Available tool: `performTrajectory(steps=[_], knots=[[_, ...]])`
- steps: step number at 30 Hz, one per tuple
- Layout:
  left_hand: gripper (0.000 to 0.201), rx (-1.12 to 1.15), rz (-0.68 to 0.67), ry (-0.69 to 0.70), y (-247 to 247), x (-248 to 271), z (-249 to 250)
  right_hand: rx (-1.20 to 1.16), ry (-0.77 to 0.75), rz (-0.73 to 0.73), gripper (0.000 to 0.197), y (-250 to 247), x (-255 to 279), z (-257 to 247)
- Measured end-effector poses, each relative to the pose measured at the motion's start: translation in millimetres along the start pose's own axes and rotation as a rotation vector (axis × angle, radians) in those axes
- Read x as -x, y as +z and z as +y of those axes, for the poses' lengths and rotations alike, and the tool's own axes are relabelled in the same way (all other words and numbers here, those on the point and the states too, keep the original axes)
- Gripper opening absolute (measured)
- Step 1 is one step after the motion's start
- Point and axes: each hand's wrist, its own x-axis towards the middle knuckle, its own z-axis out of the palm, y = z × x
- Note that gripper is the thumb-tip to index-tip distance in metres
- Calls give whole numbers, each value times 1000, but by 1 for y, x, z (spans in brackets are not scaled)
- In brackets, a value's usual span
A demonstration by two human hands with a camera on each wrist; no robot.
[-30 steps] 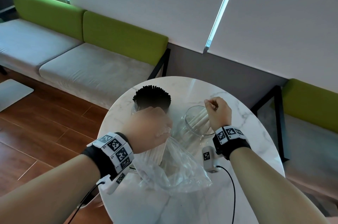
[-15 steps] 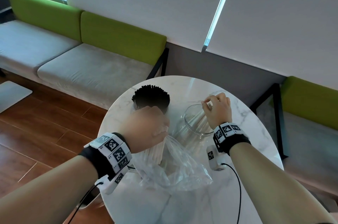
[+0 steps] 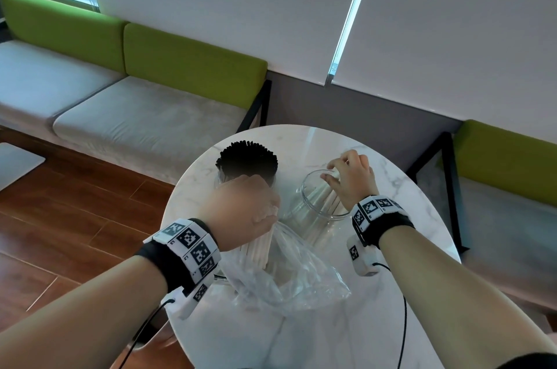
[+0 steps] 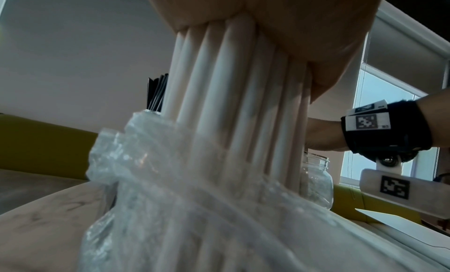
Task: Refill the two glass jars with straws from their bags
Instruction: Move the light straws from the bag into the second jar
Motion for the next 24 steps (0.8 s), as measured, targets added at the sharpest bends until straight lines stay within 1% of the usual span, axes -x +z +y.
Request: performTrajectory(steps=[5, 6, 7, 8, 9, 11, 12, 13, 14, 16, 19, 21, 22, 24], knots=[[24, 17, -2, -6, 1, -2, 0, 109, -16, -245, 46, -22, 9, -12], [24, 19, -3, -6, 1, -2, 1, 122, -17, -269, 50, -26, 12, -15], [25, 19, -5, -5, 2, -3, 1, 105, -12, -262, 54, -30, 17, -18], [26, 19, -4, -4, 2, -3, 1, 49, -9, -214, 56, -34, 22, -23], [26, 20, 0, -3, 2, -3, 1, -46, -22, -131, 56, -36, 29, -29], [27, 13, 6, 1, 1, -4, 2, -310, -64, 51, 50, -37, 47, -45], [28, 7, 4, 4, 1, -4, 2, -450, -72, 78, 46, -35, 57, -56], [28, 5, 2, 7, 1, -4, 2, -580, -62, 48, 43, -31, 69, -67], [30, 9, 0, 11, 1, -5, 2, -699, -37, -15, 43, -25, 81, -79], [38, 34, -18, 13, -1, -6, 3, -881, 2, -118, 57, -8, 101, -99], [54, 83, -97, -5, -6, -7, 3, -1041, -6, -117, 73, 14, 117, -118], [66, 92, -137, 0, -11, -7, 1, -1130, 39, -106, 76, 20, 119, -123], [72, 56, -134, 16, -14, -5, 0, -1126, 75, -106, 78, 21, 118, -125], [79, -88, -87, 54, -18, 0, -4, -1125, 155, -113, 82, 26, 117, -125]])
